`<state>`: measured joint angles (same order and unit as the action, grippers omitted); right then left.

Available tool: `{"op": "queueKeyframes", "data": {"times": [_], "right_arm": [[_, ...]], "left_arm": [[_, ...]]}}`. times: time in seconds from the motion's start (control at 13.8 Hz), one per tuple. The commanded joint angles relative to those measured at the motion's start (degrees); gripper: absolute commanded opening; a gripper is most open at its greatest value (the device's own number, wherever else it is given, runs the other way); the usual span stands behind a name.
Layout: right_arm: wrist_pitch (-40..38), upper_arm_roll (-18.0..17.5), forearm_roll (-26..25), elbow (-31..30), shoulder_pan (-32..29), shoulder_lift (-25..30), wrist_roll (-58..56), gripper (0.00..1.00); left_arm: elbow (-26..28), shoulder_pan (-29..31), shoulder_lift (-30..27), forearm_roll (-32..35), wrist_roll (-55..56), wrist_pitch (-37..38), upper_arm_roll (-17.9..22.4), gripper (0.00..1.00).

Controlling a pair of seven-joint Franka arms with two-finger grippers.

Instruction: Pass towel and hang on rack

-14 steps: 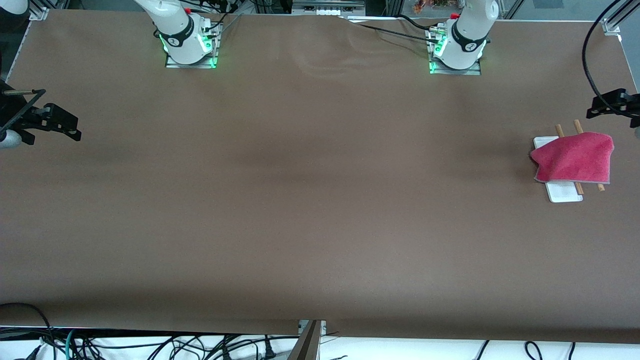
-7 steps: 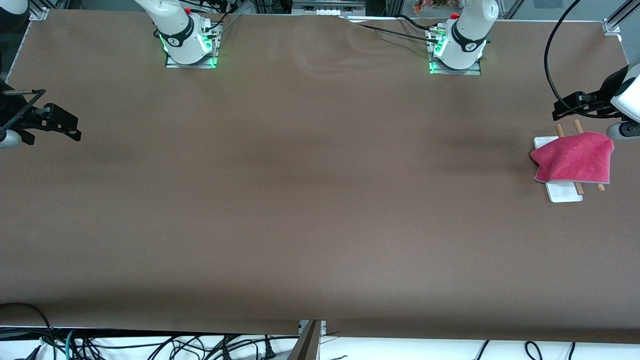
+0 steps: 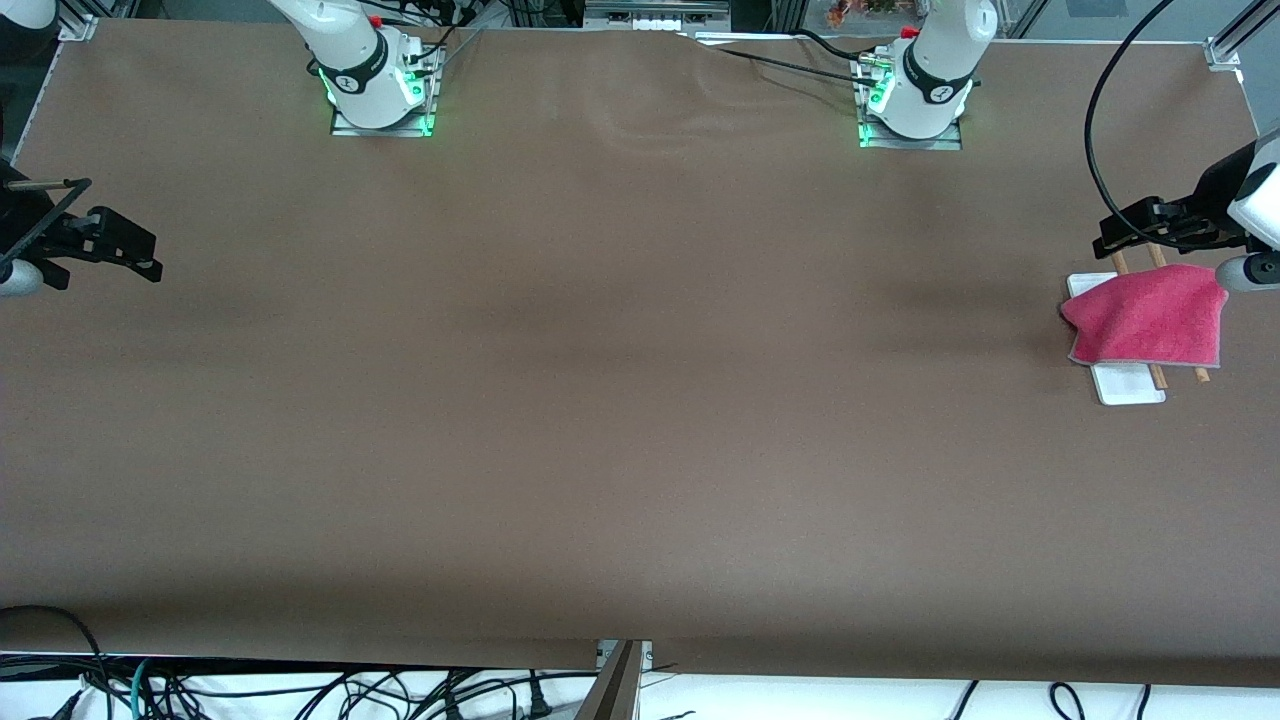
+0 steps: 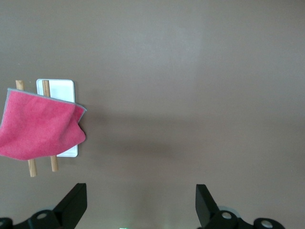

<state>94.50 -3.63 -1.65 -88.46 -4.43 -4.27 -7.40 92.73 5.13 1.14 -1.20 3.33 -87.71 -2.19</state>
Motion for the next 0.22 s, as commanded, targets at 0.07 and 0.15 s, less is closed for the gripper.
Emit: {"op": "queueKeyframes", "data": {"times": [0.07, 0.15], "right_arm": [[-0.02, -0.06, 0.94, 0.84, -0.31, -0.3, -0.69, 1.0], [-0.02, -0.06, 0.94, 0.84, -0.31, -0.3, -0.69, 1.0]], "left_arm": [[0.78, 0.59, -0.43, -1.18, -0.08, -1.85, 0.17, 1.0], [0.79, 0.59, -0.43, -1.18, -0.17, -1.85, 0.17, 1.0]]}}
